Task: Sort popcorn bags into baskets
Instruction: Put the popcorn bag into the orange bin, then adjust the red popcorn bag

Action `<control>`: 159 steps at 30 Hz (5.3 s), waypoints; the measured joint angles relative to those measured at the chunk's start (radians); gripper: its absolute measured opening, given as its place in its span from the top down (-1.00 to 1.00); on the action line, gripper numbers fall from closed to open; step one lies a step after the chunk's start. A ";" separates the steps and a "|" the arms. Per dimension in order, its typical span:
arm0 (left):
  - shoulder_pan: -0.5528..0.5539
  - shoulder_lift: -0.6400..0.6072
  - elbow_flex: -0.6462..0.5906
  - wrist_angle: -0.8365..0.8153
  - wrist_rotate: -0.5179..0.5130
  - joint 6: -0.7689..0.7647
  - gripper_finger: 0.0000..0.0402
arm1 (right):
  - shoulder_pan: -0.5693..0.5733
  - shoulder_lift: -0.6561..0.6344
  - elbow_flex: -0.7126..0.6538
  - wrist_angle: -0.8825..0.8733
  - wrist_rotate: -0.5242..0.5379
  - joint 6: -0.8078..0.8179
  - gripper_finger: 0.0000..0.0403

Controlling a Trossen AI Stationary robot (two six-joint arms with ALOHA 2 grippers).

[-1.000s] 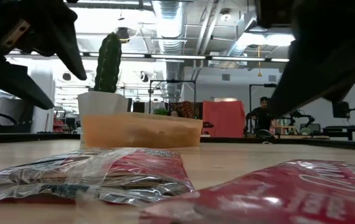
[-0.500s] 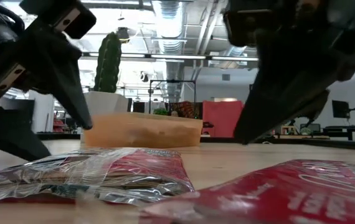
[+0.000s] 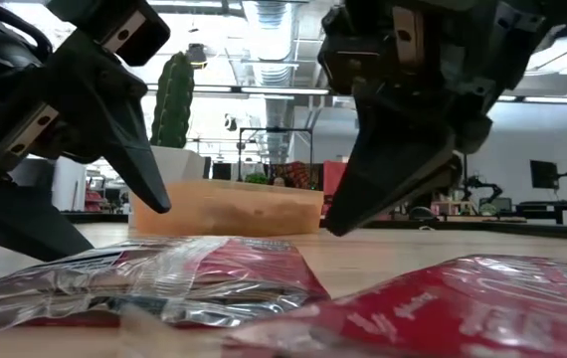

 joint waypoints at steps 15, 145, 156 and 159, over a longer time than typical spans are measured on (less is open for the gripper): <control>0.008 0.003 0.000 0.013 -0.010 0.012 -0.07 | -0.029 0.063 0.007 0.088 -0.028 -0.042 0.84; 0.487 -0.420 0.101 -0.823 -0.374 -0.165 0.77 | 0.033 -0.557 0.003 -0.492 0.262 -0.073 0.90; 0.496 -0.405 0.101 -0.816 -0.296 -0.095 0.32 | 0.034 -0.557 0.003 -0.497 0.263 -0.076 0.82; 0.490 -0.424 0.100 -0.816 -0.212 0.032 0.18 | 0.041 -0.557 0.003 -0.499 0.260 -0.070 0.85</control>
